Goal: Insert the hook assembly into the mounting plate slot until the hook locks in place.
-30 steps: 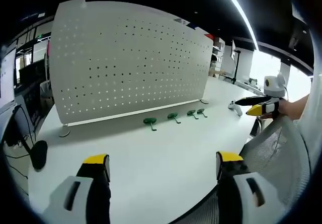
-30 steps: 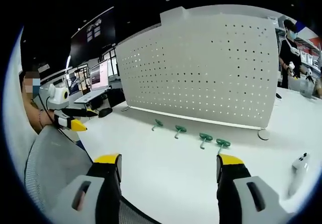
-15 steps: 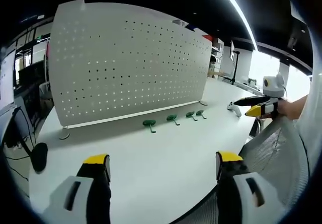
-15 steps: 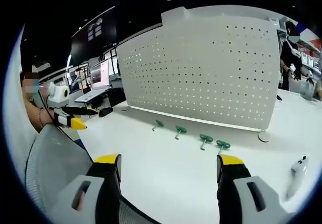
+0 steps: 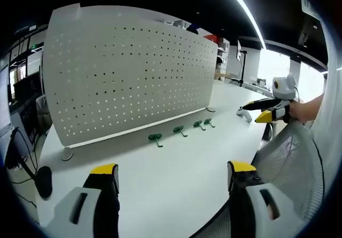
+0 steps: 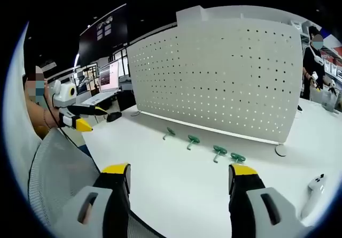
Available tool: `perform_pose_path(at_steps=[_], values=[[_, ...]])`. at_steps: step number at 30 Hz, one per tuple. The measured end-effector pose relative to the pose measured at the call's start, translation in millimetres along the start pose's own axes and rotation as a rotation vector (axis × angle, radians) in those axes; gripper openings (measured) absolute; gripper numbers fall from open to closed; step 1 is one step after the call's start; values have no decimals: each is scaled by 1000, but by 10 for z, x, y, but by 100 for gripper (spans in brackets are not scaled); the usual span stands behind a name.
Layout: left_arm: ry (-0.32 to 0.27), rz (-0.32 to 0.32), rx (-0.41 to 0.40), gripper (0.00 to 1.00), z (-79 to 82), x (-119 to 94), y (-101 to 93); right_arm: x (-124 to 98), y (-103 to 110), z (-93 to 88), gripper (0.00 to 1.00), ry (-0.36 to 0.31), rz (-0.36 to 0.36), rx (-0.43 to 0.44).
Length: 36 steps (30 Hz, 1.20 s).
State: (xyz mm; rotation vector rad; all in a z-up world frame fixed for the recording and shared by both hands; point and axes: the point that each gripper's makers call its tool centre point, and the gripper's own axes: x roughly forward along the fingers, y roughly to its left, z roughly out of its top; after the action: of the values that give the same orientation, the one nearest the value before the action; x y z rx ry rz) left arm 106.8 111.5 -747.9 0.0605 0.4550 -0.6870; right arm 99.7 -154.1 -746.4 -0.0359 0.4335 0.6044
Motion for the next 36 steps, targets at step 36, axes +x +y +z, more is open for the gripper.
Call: perform_pose_path(at_steps=[36], values=[[104,-143,183,87,198,554,257,63,70,-41,72,35,39,-16]])
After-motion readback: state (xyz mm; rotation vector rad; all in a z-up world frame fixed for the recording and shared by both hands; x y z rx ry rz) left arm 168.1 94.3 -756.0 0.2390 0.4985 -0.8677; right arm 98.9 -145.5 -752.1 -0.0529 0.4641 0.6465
